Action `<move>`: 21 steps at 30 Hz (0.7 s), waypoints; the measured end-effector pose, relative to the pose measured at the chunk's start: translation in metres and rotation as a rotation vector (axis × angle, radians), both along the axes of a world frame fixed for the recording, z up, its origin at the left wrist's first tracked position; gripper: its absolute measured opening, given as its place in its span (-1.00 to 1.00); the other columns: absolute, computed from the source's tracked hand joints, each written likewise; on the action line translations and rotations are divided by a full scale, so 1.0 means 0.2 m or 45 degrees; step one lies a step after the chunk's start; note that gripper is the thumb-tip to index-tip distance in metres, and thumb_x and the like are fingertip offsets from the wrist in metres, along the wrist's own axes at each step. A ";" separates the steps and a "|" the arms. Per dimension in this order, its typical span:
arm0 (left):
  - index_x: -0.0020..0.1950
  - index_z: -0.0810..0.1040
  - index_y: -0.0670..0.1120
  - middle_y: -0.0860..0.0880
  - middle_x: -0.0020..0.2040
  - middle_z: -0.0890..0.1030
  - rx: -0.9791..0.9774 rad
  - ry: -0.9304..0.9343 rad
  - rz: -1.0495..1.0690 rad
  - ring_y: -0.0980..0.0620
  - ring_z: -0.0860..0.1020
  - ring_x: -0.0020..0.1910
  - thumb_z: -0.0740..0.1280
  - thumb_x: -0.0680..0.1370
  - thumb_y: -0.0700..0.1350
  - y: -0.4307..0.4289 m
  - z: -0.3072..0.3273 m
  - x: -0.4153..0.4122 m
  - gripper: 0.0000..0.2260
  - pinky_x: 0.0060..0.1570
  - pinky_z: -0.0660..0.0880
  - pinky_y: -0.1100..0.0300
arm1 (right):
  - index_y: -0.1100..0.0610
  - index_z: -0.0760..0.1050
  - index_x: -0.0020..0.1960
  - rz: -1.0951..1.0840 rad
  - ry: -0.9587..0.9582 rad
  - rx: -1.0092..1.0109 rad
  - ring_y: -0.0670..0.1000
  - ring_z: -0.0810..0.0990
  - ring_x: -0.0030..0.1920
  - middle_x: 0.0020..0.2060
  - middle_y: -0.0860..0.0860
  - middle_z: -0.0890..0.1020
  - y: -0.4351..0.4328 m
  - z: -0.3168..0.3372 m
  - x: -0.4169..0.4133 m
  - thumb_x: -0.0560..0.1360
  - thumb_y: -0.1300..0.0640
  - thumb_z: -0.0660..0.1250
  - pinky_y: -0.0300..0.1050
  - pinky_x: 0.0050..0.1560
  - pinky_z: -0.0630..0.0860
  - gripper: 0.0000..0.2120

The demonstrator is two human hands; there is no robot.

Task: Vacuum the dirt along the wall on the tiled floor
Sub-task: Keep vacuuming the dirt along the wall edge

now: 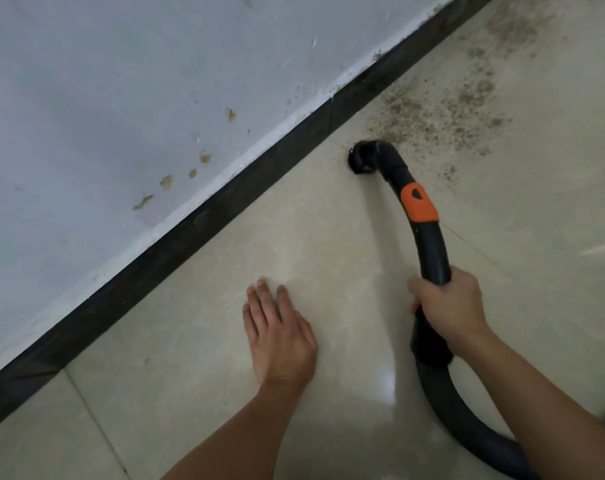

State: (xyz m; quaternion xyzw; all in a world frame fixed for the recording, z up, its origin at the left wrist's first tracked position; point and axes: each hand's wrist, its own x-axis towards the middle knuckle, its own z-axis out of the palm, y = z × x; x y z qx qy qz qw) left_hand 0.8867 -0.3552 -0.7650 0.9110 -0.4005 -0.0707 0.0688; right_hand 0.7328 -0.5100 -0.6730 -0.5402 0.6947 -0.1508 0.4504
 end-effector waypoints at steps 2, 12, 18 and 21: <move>0.43 0.38 -0.23 -0.31 0.50 0.24 -0.004 -0.007 0.001 -0.30 0.19 0.49 0.03 0.57 -0.03 0.00 0.00 0.00 -0.50 0.45 0.04 -0.13 | 0.23 0.52 -0.16 -0.023 -0.118 0.009 0.11 0.59 -0.45 -0.42 0.14 0.61 -0.13 -0.01 0.12 0.38 0.25 0.41 -0.09 -0.36 0.53 -0.91; 0.45 0.36 -0.22 -0.30 0.51 0.22 0.003 -0.004 0.005 -0.29 0.18 0.50 0.04 0.57 -0.03 0.00 -0.01 0.00 -0.50 0.46 0.04 -0.14 | 0.27 0.49 -0.26 0.130 -0.043 0.039 0.09 0.56 -0.47 -0.50 0.15 0.60 0.09 0.01 -0.03 0.38 0.31 0.40 -0.06 -0.36 0.51 -0.91; 0.46 0.35 -0.22 -0.30 0.51 0.21 0.022 -0.003 -0.006 -0.28 0.17 0.50 0.03 0.58 -0.02 0.00 -0.01 0.00 -0.50 0.45 0.03 -0.12 | 0.23 0.51 -0.16 -0.002 -0.192 0.040 0.09 0.57 -0.45 -0.43 0.15 0.59 -0.08 -0.01 0.18 0.39 0.27 0.40 -0.08 -0.35 0.54 -0.93; 0.47 0.33 -0.22 -0.30 0.52 0.20 0.024 0.006 -0.007 -0.28 0.17 0.51 0.03 0.59 -0.02 0.01 -0.01 0.00 -0.50 0.46 0.02 -0.12 | 0.22 0.50 -0.17 0.050 -0.231 0.070 0.07 0.57 -0.48 -0.44 0.14 0.57 -0.03 -0.02 0.24 0.40 0.29 0.40 -0.11 -0.40 0.53 -0.92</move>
